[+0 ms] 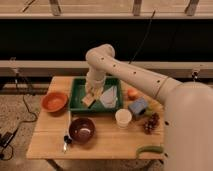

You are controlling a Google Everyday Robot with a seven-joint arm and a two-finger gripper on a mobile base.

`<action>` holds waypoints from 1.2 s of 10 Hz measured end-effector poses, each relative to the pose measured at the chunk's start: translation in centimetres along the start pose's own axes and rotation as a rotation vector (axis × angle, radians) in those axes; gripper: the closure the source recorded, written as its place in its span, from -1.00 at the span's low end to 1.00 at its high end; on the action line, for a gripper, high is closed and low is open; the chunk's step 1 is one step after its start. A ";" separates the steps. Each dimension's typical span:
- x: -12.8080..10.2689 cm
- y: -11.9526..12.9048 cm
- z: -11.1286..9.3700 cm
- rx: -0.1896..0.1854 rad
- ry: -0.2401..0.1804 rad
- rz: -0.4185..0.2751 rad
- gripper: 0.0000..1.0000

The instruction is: Place eraser in table surface

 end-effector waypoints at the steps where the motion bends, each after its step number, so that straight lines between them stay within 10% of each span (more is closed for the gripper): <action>1: -1.6 0.5 0.1 0.000 -0.008 -0.020 1.00; 6: -7.6 3.9 0.5 -0.003 -0.062 -0.100 1.00; 12: -7.7 8.8 0.5 -0.018 -0.070 -0.008 1.00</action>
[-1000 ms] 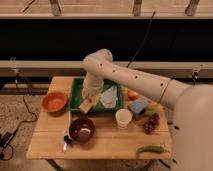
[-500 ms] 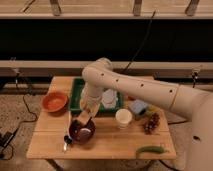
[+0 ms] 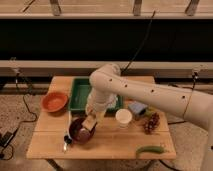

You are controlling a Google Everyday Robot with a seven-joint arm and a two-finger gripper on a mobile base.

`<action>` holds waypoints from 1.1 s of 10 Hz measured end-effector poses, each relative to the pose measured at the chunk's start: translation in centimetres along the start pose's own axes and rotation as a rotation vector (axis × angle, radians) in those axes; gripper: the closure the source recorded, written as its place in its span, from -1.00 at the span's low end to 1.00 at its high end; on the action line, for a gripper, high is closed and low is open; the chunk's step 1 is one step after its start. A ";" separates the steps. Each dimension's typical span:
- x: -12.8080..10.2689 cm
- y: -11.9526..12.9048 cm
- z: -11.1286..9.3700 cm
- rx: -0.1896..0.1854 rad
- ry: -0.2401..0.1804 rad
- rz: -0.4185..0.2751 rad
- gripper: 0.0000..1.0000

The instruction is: Place eraser in table surface

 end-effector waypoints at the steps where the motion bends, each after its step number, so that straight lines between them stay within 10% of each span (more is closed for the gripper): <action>1: 0.2 0.8 0.2 -0.001 -0.003 0.030 1.00; 11: 0.4 7.0 4.8 -0.052 -0.050 0.274 0.79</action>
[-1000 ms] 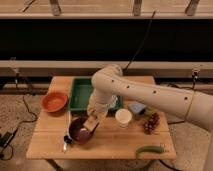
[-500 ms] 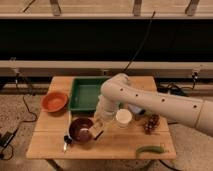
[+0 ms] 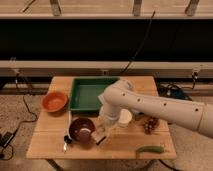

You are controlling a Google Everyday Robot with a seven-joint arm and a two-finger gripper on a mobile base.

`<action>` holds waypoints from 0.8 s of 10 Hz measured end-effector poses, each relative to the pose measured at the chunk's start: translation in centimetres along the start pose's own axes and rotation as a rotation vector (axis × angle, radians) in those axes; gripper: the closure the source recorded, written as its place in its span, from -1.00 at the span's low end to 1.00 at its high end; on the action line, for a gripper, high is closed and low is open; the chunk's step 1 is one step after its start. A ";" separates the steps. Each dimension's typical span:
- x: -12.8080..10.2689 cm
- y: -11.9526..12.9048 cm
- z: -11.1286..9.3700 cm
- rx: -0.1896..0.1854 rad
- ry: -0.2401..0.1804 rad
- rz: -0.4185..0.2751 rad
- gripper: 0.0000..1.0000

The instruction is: Place eraser in table surface

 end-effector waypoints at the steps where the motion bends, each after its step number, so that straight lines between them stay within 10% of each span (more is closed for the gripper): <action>1: 0.5 0.4 0.5 -0.012 0.003 0.014 0.58; 6: 2.7 1.8 2.0 -0.053 0.000 0.076 -0.30; 8: 3.4 2.2 2.3 -0.068 0.007 0.088 -0.31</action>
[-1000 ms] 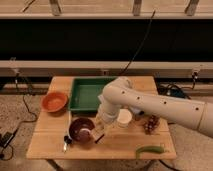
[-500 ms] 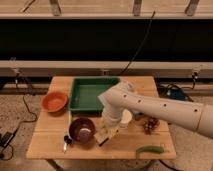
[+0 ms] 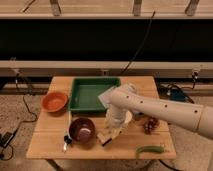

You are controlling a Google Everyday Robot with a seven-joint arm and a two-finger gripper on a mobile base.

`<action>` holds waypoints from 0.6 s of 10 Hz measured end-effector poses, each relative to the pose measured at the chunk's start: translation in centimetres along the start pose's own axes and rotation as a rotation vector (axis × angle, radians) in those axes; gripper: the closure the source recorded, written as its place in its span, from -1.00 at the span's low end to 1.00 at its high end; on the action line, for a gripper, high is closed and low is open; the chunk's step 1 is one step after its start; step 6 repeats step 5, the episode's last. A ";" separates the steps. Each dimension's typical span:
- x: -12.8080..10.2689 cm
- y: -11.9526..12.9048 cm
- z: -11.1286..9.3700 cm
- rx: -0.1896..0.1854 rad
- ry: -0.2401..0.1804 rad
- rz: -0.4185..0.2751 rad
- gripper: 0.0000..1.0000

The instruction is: Place eraser in table surface

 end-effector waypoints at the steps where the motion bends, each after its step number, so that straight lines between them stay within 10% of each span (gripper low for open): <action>1: 0.4 0.0 0.2 -0.008 0.006 0.004 -0.31; 6: 0.6 -0.1 0.3 -0.011 0.006 0.007 -0.31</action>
